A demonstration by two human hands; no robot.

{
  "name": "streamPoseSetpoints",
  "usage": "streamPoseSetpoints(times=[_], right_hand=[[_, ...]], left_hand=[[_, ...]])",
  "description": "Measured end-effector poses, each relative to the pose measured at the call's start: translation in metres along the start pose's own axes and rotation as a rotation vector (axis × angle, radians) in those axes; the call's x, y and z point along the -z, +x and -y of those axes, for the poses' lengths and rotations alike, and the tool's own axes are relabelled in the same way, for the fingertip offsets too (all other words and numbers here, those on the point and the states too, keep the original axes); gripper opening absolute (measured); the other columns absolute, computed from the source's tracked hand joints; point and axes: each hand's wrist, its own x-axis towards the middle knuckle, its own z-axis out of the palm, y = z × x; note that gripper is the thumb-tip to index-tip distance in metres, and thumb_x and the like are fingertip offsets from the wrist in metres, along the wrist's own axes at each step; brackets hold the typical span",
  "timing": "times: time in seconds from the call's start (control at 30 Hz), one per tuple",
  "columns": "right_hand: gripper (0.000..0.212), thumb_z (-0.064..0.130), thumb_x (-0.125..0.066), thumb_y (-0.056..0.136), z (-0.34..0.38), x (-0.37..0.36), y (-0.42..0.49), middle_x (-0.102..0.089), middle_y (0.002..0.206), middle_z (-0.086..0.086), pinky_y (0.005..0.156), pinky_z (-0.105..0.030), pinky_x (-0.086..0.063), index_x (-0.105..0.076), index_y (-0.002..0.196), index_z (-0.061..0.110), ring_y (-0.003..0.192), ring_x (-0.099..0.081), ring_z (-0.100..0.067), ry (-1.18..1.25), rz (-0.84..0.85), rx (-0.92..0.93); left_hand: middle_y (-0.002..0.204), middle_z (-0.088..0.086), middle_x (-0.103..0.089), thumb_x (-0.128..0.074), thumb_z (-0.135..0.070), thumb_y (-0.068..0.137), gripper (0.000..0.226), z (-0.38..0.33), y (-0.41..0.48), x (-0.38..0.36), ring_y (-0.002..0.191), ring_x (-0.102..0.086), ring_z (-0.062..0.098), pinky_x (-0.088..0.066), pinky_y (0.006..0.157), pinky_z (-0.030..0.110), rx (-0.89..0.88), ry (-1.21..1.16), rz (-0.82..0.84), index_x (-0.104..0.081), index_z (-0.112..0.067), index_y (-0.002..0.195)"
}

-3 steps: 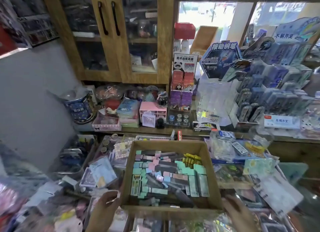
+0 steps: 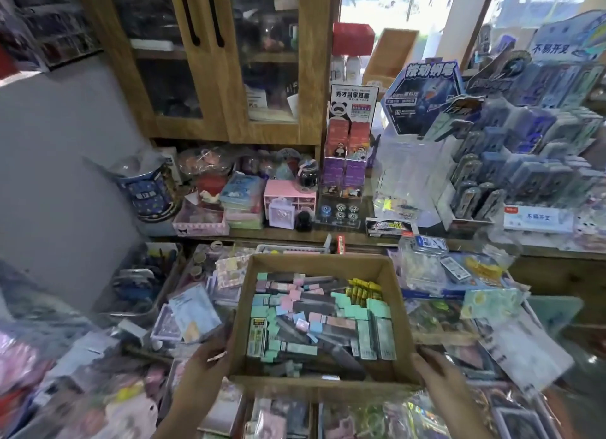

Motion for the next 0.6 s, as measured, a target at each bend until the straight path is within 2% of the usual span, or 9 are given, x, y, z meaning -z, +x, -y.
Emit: streamPoseSetpoints(times=[0.03,0.13,0.23,0.3,0.4,0.47,0.53,0.57,0.6], right_hand=[[0.04,0.021,-0.071,0.096,0.014,-0.013,0.008,-0.068,0.121,-0.013,0.102,-0.036,-0.043,-0.065,0.132,0.004,0.112,-0.061,-0.029,-0.058,0.029,-0.002],[0.038,0.034,-0.065,0.099,0.023,-0.028,0.014,-0.071,0.113,0.002,0.093,-0.038,-0.044,-0.065,0.134,0.018,0.105,-0.061,-0.024,-0.167,0.084,0.045],[0.031,0.037,-0.062,0.1,0.018,-0.034,0.027,-0.067,0.095,0.018,0.085,-0.037,-0.043,-0.067,0.128,0.024,0.087,-0.058,-0.009,-0.233,0.098,0.048],[0.028,0.038,-0.061,0.1,0.023,-0.04,0.033,-0.064,0.089,0.019,0.081,-0.036,-0.041,-0.066,0.125,0.026,0.081,-0.055,-0.004,-0.265,0.083,0.031],[0.026,0.033,-0.057,0.103,0.023,-0.047,0.045,-0.061,0.084,0.015,0.073,-0.032,-0.037,-0.064,0.125,0.022,0.076,-0.051,-0.004,-0.295,0.071,-0.003],[0.028,0.027,-0.056,0.104,0.025,-0.05,0.051,-0.062,0.088,0.011,0.08,-0.031,-0.039,-0.063,0.129,0.019,0.082,-0.057,-0.013,-0.324,0.089,0.004],[0.029,0.023,-0.056,0.104,0.028,-0.051,0.052,-0.061,0.1,0.004,0.092,-0.037,-0.041,-0.062,0.132,0.02,0.104,-0.061,-0.028,-0.345,0.101,-0.003],[0.028,0.021,-0.056,0.104,0.028,-0.051,0.053,-0.06,0.102,0.002,0.095,-0.038,-0.041,-0.062,0.131,0.022,0.109,-0.06,-0.03,-0.342,0.103,0.0],[0.025,0.02,-0.056,0.103,0.027,-0.051,0.054,-0.061,0.102,0.003,0.093,-0.037,-0.04,-0.062,0.126,0.025,0.105,-0.061,-0.027,-0.335,0.109,0.011]], left_hand=[[0.096,-0.009,-0.078,-0.069,-0.014,0.092,0.019,-0.006,0.002,-0.003,0.084,-0.07,0.0,-0.051,0.067,0.016,0.001,0.008,0.01,-0.07,-0.027,0.105],[0.097,-0.014,-0.075,-0.062,-0.011,0.095,0.026,-0.004,0.014,-0.015,0.091,-0.07,0.007,-0.055,0.074,0.024,0.023,0.016,0.09,-0.066,-0.033,0.108],[0.094,-0.016,-0.072,-0.058,-0.013,0.098,0.021,0.0,0.03,-0.026,0.086,-0.069,0.004,-0.052,0.061,0.016,0.044,0.077,0.102,-0.06,-0.032,0.107],[0.093,-0.013,-0.07,-0.058,-0.016,0.098,0.019,0.002,0.041,-0.032,0.082,-0.067,0.005,-0.049,0.057,0.016,0.046,0.162,0.083,-0.057,-0.027,0.114],[0.084,-0.007,-0.069,-0.058,-0.02,0.097,0.015,0.006,0.056,-0.04,0.069,-0.064,0.007,-0.046,0.047,0.016,0.072,0.261,0.072,-0.057,-0.022,0.113],[0.082,-0.004,-0.069,-0.057,-0.023,0.098,0.013,0.009,0.064,-0.044,0.066,-0.064,0.007,-0.044,0.044,0.013,0.107,0.273,0.077,-0.058,-0.023,0.111],[0.085,-0.003,-0.07,-0.056,-0.023,0.099,0.009,0.011,0.07,-0.045,0.072,-0.066,0.007,-0.047,0.049,0.015,0.14,0.268,0.087,-0.058,-0.023,0.107],[0.086,-0.004,-0.07,-0.055,-0.023,0.1,0.005,0.01,0.072,-0.046,0.076,-0.067,0.008,-0.049,0.053,0.017,0.145,0.266,0.088,-0.059,-0.023,0.102],[0.084,-0.006,-0.07,-0.053,-0.022,0.1,0.008,0.011,0.073,-0.047,0.078,-0.067,0.007,-0.049,0.055,0.018,0.143,0.264,0.086,-0.06,-0.024,0.096]])
